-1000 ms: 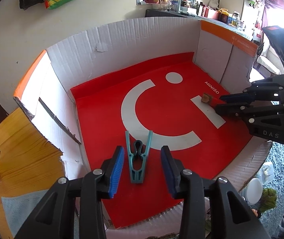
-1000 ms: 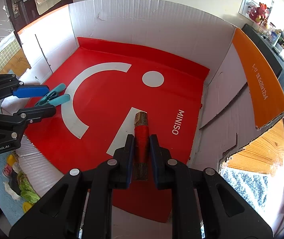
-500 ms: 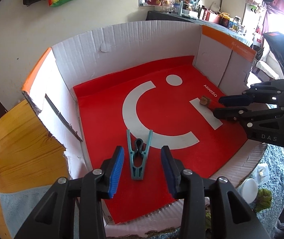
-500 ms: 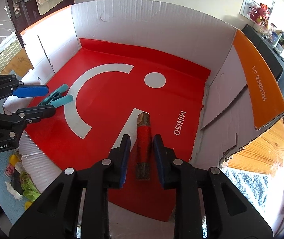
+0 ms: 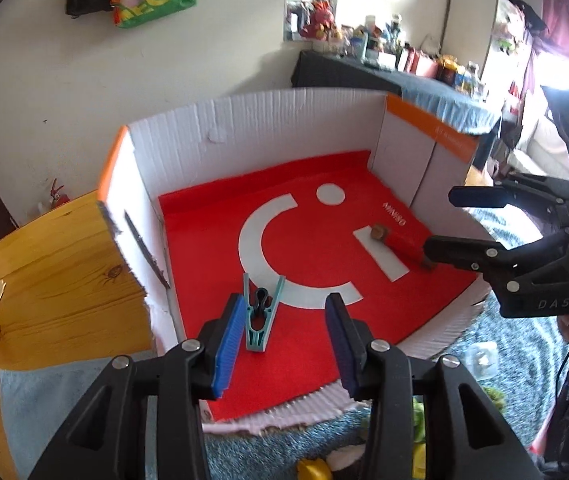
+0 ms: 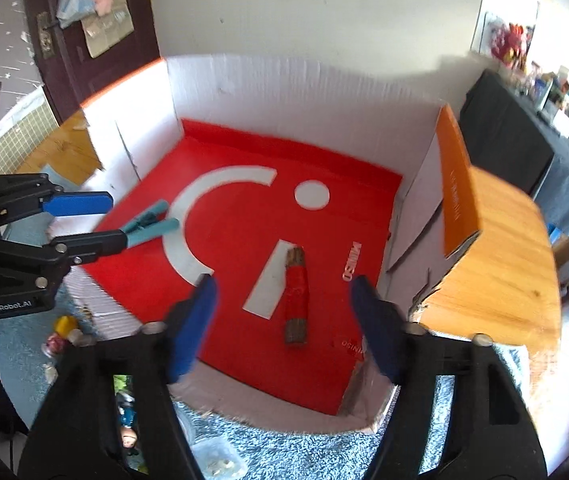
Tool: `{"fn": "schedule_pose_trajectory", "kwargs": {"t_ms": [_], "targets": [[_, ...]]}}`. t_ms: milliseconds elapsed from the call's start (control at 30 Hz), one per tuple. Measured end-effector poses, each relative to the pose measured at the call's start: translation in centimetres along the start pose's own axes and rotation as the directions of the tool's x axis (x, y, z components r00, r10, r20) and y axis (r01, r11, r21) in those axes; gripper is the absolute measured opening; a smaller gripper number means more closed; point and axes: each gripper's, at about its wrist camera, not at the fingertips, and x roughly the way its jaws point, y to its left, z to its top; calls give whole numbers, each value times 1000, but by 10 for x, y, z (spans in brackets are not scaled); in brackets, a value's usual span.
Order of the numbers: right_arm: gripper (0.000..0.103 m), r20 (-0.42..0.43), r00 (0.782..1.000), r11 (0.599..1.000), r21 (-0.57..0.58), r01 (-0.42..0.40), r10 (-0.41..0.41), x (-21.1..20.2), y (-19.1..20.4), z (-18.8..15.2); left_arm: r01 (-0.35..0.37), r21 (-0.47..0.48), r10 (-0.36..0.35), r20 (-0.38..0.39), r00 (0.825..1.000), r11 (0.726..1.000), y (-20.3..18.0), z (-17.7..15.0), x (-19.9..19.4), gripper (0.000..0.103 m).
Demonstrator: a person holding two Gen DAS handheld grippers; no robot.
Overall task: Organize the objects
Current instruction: 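Open the left tool releasing the clothespin while the right tool releases the red cylinder, then withdraw both tools from the box back over the toys on the towel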
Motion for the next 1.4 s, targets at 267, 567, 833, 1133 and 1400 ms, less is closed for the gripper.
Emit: {"fn": "schedule_pose_trajectory", "kwargs": {"t_ms": [267,567,833,1133,1400], "targets": [[70,85,996,1000,-4,28,-28,-36,11,-1,-5,-22,7,95,995,1000,-7,-9,-46,61],[77,186,982,999,12,39,-40,-77,31,-17,-38,-45,47,203,978,998,-16,-27,-89,77],[81,250,967,998,43,35,-44,-102,47,-38,-38,-99,62,252,966,994,-20,-51,-111,83],[85,323,945,994,111,12,-47,-121,56,-70,-52,-142,92,289,953,988,-27,-83,-125,93],[85,356,930,991,121,53,-93,-127,73,-103,-65,-166,111,283,953,984,-37,-111,-123,95]]}}
